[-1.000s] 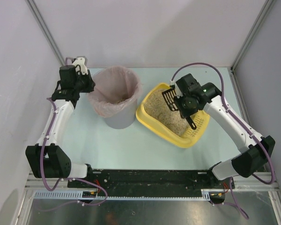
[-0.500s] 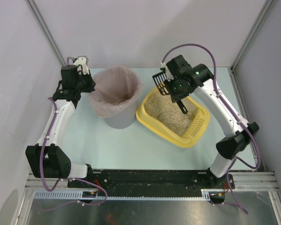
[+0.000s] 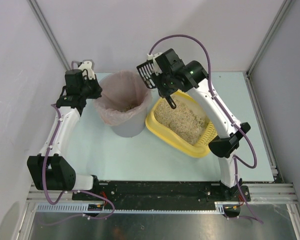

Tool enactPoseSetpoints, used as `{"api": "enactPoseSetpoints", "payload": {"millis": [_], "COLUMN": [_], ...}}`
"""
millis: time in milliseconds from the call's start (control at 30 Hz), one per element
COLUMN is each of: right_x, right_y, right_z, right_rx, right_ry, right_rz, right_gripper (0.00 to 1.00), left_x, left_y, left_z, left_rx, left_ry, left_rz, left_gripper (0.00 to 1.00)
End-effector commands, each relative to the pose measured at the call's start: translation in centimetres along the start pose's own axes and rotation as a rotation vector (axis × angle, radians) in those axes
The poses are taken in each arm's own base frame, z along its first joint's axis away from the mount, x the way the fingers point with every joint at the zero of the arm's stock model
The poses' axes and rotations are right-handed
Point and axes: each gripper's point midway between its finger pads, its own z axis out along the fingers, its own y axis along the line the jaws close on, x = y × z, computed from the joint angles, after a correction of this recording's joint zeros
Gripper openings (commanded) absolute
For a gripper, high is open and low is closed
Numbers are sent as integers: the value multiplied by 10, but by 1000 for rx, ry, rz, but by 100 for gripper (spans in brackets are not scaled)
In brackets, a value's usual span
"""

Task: Clean the litter box

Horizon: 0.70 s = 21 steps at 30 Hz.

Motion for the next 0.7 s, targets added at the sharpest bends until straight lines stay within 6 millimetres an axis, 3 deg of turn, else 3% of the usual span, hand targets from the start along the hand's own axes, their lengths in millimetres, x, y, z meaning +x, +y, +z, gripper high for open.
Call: {"api": "enactPoseSetpoints", "payload": {"millis": [0,400,467,500,533,667], "right_x": [18,5,6,5,5,3], "right_y": [6,31,36,37,40,47], "right_z": [-12,-5,-3,-3,-1,0], "right_rx": [-3,-62,-72,-74,-80,-93], "right_ry": [78,27,29,28,28,19], "right_rz": [-6,-16,-23,-23,-25,-37], "right_gripper": [0,0,0,0,0,0], "left_x": [-13,-18,-19,-20,-20,-32], "left_y": [-39,-42,-42,-41,-41,-36], "left_z": [-13,-18,-18,-19,-19,-30], "left_rx": [159,170,167,163,162,129], "left_ry": [-28,-42,-46,-49,-51,-91], "left_rz": [23,24,24,26,27,41], "left_gripper": [0,0,4,9,30,64]}}
